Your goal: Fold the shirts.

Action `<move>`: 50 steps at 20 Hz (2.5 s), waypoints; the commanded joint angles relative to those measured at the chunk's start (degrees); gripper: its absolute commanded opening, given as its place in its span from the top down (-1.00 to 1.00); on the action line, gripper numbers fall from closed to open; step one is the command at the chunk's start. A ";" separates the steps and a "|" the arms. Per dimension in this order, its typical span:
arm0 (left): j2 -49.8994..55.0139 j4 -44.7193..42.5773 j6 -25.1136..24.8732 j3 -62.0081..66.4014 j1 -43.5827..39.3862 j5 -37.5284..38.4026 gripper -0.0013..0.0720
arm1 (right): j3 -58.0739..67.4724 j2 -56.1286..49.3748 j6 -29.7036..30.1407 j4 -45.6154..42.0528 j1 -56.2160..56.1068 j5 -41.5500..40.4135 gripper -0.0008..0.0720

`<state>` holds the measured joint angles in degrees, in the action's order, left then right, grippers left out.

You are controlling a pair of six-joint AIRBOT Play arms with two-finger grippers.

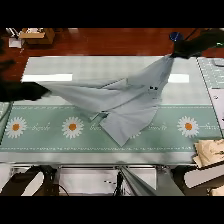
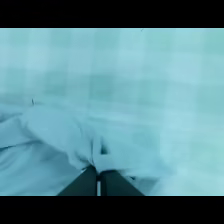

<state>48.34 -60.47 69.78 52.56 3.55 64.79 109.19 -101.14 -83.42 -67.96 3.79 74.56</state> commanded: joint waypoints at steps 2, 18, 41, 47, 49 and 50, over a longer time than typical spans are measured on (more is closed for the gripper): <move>4.68 -0.07 -0.33 -8.20 -7.23 -5.75 0.91 | 0.09 -7.13 -1.25 0.13 -2.12 -0.31 -0.01; 4.96 -2.78 -1.84 -8.15 -7.52 -5.90 0.91 | -77.96 40.44 4.59 22.05 11.21 -10.71 -0.49; -2.36 -16.06 -2.84 31.50 -3.39 -7.63 0.91 | -37.79 57.02 14.82 29.79 2.71 -21.38 0.92; -8.48 -16.09 5.73 58.21 -2.75 -0.04 0.92 | 1.29 61.83 -7.37 -5.55 6.51 -5.77 0.92; -11.54 -16.09 8.26 61.96 -2.73 6.51 0.92 | 9.11 62.12 -10.12 -10.16 6.51 2.91 0.92; -13.00 -16.09 9.68 62.95 -2.73 9.94 0.92 | 11.06 62.69 -10.86 -10.80 6.51 6.64 0.92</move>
<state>38.92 -76.05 75.18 108.84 0.67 66.02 108.77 -39.75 -88.47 -67.99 9.74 68.73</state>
